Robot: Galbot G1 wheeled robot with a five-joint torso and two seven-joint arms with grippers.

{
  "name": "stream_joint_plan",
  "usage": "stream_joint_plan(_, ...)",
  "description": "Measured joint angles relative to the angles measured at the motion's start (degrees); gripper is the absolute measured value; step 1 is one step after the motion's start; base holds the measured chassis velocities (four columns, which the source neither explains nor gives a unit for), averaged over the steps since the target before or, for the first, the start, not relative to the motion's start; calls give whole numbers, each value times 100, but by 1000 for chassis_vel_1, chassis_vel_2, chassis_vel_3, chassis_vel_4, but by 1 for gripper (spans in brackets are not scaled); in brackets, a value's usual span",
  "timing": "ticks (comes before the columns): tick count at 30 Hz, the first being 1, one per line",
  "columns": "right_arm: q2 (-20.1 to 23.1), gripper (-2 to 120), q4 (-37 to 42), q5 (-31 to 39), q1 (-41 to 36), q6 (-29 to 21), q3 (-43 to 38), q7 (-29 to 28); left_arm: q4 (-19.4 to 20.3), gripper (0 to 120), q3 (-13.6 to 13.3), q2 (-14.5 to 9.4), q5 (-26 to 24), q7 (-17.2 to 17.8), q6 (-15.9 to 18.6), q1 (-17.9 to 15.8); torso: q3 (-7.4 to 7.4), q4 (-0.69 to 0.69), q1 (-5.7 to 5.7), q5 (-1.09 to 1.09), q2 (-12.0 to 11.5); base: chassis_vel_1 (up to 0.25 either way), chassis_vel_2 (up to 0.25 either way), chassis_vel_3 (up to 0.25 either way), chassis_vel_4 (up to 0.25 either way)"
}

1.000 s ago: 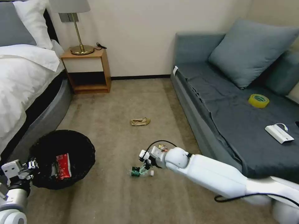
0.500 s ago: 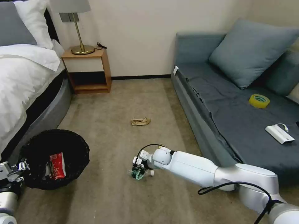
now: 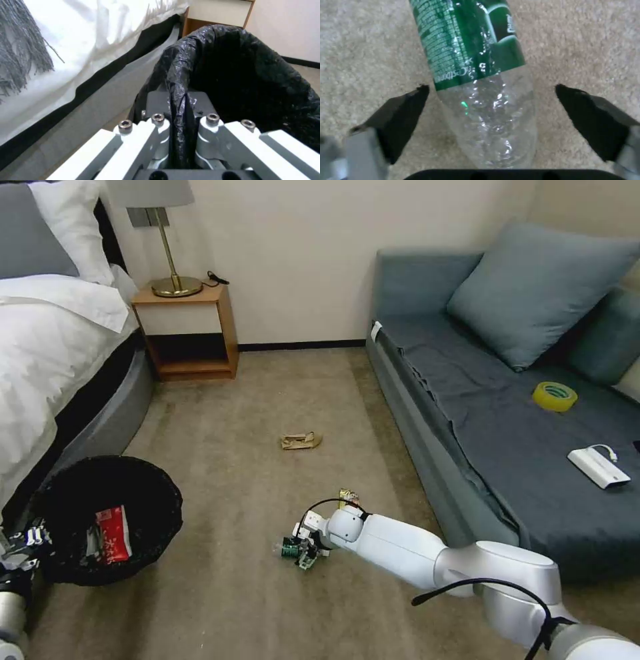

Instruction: Pick up the trash bin, then pick up the garbage on the floor and place it into the trash bin.

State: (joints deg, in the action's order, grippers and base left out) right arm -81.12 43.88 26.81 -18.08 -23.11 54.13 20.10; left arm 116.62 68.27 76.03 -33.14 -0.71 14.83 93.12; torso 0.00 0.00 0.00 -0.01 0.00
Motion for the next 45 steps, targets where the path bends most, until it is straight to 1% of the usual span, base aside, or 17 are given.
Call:
stream_joint_plan(1, 0, 95, 0, 0, 0, 0, 0, 0, 0, 5, 0, 0, 0, 0, 0, 0, 0, 0, 0, 0, 0, 0, 0, 0, 0)
stream_joint_plan(4, 16, 80, 18, 2, -52, 18, -66, 7, -28, 5, -3, -6, 0, -8, -10, -18, 0, 0, 0, 0, 0, 0, 0, 0, 0)
stream_joint_plan(6, 22, 77, 32, 7, -74, 19, -87, 6, -29, 5, -17, -1, 5, -11, -16, -20, 0, 0, 0, 1, 0, 0, 0, 0, 0)
stream_joint_plan(9, 57, 62, 100, 27, -147, 17, -166, -27, -34, 5, -44, 12, 8, -19, -23, -23, 0, 0, 0, 1, 0, 0, 0, 0, 0)
stream_joint_plan(11, 73, 59, 122, 33, -155, 16, -177, -39, -34, 5, -44, 12, 8, -20, -27, -23, 0, 0, 0, 1, 0, 0, 0, 0, 0)
stream_joint_plan(13, 112, 49, 184, 46, -170, 11, -215, -66, -35, 5, -42, 11, 9, -26, -38, -14, 0, 0, 0, 1, 0, 0, 0, 0, 0)
stream_joint_plan(14, 112, 49, 184, 46, -170, 11, -215, -66, -35, 5, -42, 11, 9, -26, -38, -14, 0, 0, 0, 1, 0, 0, 0, 0, 0)
stream_joint_plan(15, 142, 43, 230, 62, -178, 5, -232, -86, -37, 5, -42, 12, 9, -34, -46, -10, 0, 0, 0, 1, 0, 0, 0, 0, 0)
stream_joint_plan(23, 288, 25, 477, 102, -280, -20, -417, -201, -44, 5, -190, 29, -13, -46, -54, -7, 0, 0, 0, 1, 0, 0, 0, 0, 0)
stream_joint_plan(28, 430, 24, 745, 174, -306, -52, -654, -338, -44, 5, -336, 32, -79, -47, -49, -12, 0, -1, 0, 1, 0, 0, 0, 0, 0)
stream_joint_plan(34, 763, 24, 1546, 336, -283, -161, -1239, -599, -91, 5, -616, -2, -174, -32, 20, -46, 0, -1, 0, 2, 0, 0, 0, 0, 0)
stream_joint_plan(37, 1090, 24, 2622, 656, -143, -299, -1788, -901, -109, 5, -818, -16, -247, -15, 75, -76, 0, -1, 0, 2, 0, 0, 0, 0, 0)
stream_joint_plan(38, 1090, 24, 2622, 656, -143, -299, -1788, -901, -109, 5, -818, -16, -247, -15, 75, -76, 0, -1, 0, 2, 0, 0, 0, 0, 0)
stream_joint_plan(41, 1336, 24, 3636, 1213, 14, -394, -2209, -1307, -86, 5, -1024, -32, -290, 24, 150, -117, 0, 0, 0, 1, 0, 0, 0, 0, 0)
stream_joint_plan(42, 1402, 24, 4034, 1555, 83, -406, -2336, -1591, -64, 5, -1107, -42, -291, 43, 179, -143, 0, -2, 0, 0, 0, 0, 0, 0, 0)
stream_joint_plan(43, 1402, 24, 4034, 1555, 83, -406, -2336, -1591, -64, 5, -1107, -42, -291, 43, 179, -143, 0, -2, 0, 0, 0, 0, 0, 0, 0)
stream_joint_plan(45, 1428, 24, 4589, 2027, 154, -399, -2444, -1924, -13, 5, -1224, -59, -291, 56, 232, -179, 0, -2, 0, 1, 0, 0, 0, 0, 0)
